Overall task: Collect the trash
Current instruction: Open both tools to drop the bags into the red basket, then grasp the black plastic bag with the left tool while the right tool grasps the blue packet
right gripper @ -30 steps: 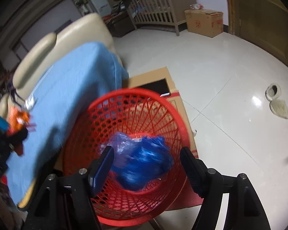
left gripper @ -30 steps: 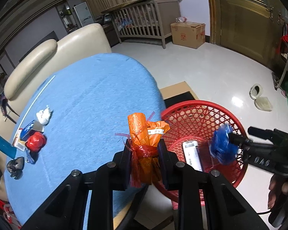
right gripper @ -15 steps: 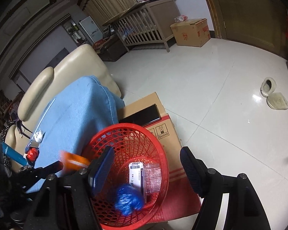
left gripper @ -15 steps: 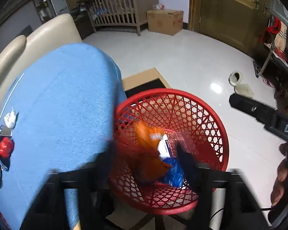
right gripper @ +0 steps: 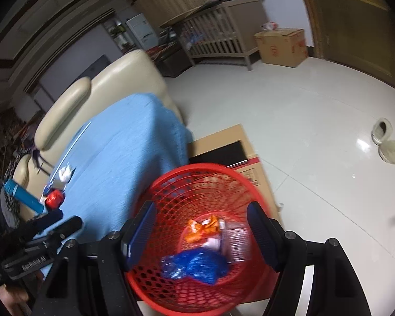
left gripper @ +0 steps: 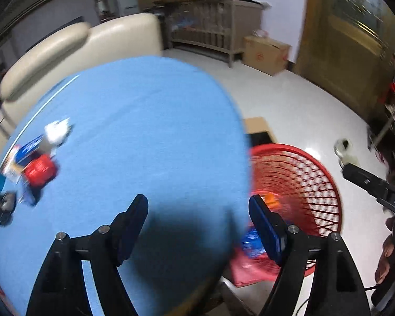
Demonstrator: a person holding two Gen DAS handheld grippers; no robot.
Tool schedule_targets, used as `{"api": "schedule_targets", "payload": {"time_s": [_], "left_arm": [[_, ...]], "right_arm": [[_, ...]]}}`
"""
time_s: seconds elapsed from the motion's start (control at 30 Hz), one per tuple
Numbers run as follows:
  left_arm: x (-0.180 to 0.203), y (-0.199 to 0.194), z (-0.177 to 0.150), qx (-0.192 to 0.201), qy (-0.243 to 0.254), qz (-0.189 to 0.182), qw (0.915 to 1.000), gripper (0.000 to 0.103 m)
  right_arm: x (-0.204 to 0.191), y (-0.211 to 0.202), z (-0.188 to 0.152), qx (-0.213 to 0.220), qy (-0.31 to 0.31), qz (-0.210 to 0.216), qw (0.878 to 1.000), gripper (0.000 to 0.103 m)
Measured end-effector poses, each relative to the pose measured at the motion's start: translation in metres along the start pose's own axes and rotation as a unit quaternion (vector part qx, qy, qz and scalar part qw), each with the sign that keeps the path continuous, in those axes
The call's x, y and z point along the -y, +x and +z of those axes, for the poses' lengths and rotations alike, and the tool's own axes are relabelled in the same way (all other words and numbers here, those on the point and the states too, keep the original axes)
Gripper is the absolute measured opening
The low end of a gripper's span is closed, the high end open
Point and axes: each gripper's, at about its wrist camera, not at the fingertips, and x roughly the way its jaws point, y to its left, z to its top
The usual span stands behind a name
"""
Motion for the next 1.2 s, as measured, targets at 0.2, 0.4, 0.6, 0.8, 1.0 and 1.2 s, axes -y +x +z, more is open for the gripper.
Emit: {"api": "schedule_targets", "payload": {"time_s": [0.2, 0.4, 0.6, 0.8, 1.0, 1.2], "left_arm": [[-0.095, -0.011, -0.024, 0.006, -0.093, 0.039, 0.9949, 0.079], [-0.2, -0.029, -0.046, 0.021, -0.203, 0.08, 0.9757, 0.079], [-0.305, -0.029, -0.053, 0.031, -0.334, 0.15, 0.9299, 0.079], [-0.371, -0.008, -0.044, 0.024, -0.413, 0.19, 0.8901, 0.079], [-0.398, 0.025, -0.038, -0.007, -0.437, 0.217, 0.8731, 0.079], [-0.409, 0.036, -0.053, -0.005, -0.428, 0.199, 0.8819, 0.04]], "right_arm": [[-0.054, 0.023, -0.011, -0.034, -0.053, 0.02, 0.998, 0.075], [-0.11, 0.043, -0.023, -0.063, -0.109, 0.038, 0.991, 0.074], [-0.157, 0.063, -0.033, -0.088, -0.148, 0.048, 0.984, 0.074], [-0.195, 0.079, -0.036, -0.106, -0.18, 0.054, 0.976, 0.074], [-0.22, 0.093, -0.032, -0.12, -0.196, 0.054, 0.972, 0.074], [-0.24, 0.104, -0.031, -0.129, -0.214, 0.056, 0.967, 0.074]]}}
